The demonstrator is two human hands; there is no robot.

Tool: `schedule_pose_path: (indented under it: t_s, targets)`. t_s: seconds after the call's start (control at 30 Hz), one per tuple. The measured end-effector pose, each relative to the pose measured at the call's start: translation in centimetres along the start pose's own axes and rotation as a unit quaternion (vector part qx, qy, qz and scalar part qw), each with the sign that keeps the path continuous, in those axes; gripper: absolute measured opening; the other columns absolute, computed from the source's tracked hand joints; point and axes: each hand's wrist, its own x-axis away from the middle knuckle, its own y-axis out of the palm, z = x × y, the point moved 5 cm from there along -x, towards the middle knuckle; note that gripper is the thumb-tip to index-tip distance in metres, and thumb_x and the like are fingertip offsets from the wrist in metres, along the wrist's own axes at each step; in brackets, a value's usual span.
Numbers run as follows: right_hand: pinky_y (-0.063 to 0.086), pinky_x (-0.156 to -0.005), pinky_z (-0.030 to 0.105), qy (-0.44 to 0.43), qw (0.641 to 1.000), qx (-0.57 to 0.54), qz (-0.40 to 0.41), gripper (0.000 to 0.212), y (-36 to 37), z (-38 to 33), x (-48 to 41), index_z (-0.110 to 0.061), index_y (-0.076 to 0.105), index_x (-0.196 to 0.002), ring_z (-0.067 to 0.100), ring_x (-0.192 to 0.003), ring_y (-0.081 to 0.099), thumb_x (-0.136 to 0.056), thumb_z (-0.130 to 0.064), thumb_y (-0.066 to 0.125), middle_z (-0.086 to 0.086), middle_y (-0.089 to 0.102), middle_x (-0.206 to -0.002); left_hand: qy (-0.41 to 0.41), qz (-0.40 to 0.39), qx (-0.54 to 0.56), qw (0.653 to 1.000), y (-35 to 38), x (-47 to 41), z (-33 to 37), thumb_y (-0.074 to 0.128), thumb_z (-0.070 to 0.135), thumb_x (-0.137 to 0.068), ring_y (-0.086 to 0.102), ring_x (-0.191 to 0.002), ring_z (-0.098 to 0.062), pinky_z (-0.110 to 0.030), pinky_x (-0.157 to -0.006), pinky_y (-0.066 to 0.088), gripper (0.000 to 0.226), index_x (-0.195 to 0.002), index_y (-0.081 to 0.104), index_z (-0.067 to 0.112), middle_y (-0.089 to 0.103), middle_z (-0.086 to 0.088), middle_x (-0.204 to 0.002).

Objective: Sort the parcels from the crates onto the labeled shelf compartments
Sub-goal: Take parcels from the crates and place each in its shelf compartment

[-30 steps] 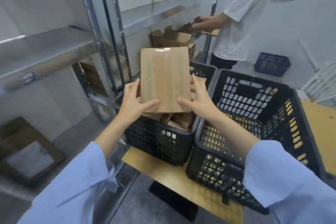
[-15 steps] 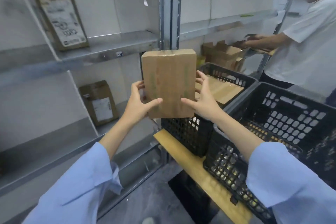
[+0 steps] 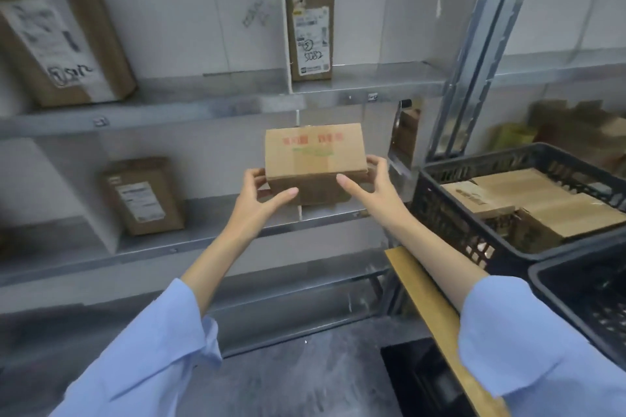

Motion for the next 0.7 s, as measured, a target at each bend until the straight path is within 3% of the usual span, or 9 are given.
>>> schedule_pose_path:
  t_s: [0.2,0.33,0.47,0.57,0.7]
  targets:
    - [0.041,-0.110,0.048,-0.006,0.996,-0.036,-0.076,0.097,6.8,-1.8,-0.5,-0.032,0.030,-0.136,0.013,-0.127,0.052,-0.063,-0.087,0.061,-0.005,0.052,-0.140,-0.017,0.052,-0.009,0.998,-6.9,2.8,-1.8,0.071,0.074,-0.058,0.047,-0.129,-0.006,-0.039,-0.113,0.036,0.102,-0.143,0.035,0.029,0.050,0.010,-0.141]
    - [0.037,-0.114,0.040,-0.003,0.987,-0.050,-0.150,0.097,11.5,-3.5,0.4,-0.028,0.016,-0.154,0.013,-0.133,0.045,-0.079,-0.059,0.069,-0.002,0.040,-0.152,-0.023,0.073,-0.025,0.997,-11.4,5.1,-2.7,0.073,0.073,-0.059,0.048,-0.130,-0.009,-0.043,-0.112,0.038,0.105,-0.147,0.035,0.030,0.051,0.009,-0.142]
    - [0.041,-0.088,0.007,-0.022,0.976,-0.011,-0.216,0.086,16.0,-4.5,2.0,-0.025,0.015,-0.156,0.009,-0.130,0.043,-0.091,-0.023,0.070,-0.004,0.039,-0.152,-0.017,0.097,-0.046,0.994,-15.8,7.8,-4.1,0.076,0.064,-0.060,0.050,-0.128,-0.013,-0.046,-0.108,0.042,0.098,-0.144,0.038,0.033,0.053,0.007,-0.140]
    - [0.040,-0.085,0.001,-0.047,0.971,0.021,-0.233,0.076,18.9,-5.6,3.6,-0.027,0.027,-0.151,0.010,-0.129,0.044,-0.090,-0.014,0.071,-0.008,0.042,-0.141,-0.008,0.098,-0.064,0.993,-18.8,9.9,-5.0,0.080,0.057,-0.060,0.047,-0.131,-0.014,-0.043,-0.109,0.042,0.097,-0.144,0.035,0.039,0.049,0.007,-0.143]
    - [0.033,-0.106,0.027,-0.090,0.971,0.053,-0.216,0.090,22.0,-7.5,5.7,-0.026,0.025,-0.152,0.009,-0.130,0.039,-0.082,-0.017,0.080,-0.007,0.041,-0.148,0.003,0.122,-0.054,0.991,-22.2,12.6,-6.0,0.085,0.024,-0.074,0.050,-0.118,-0.001,-0.021,-0.096,0.042,0.083,-0.140,0.034,0.033,0.049,0.017,-0.131]
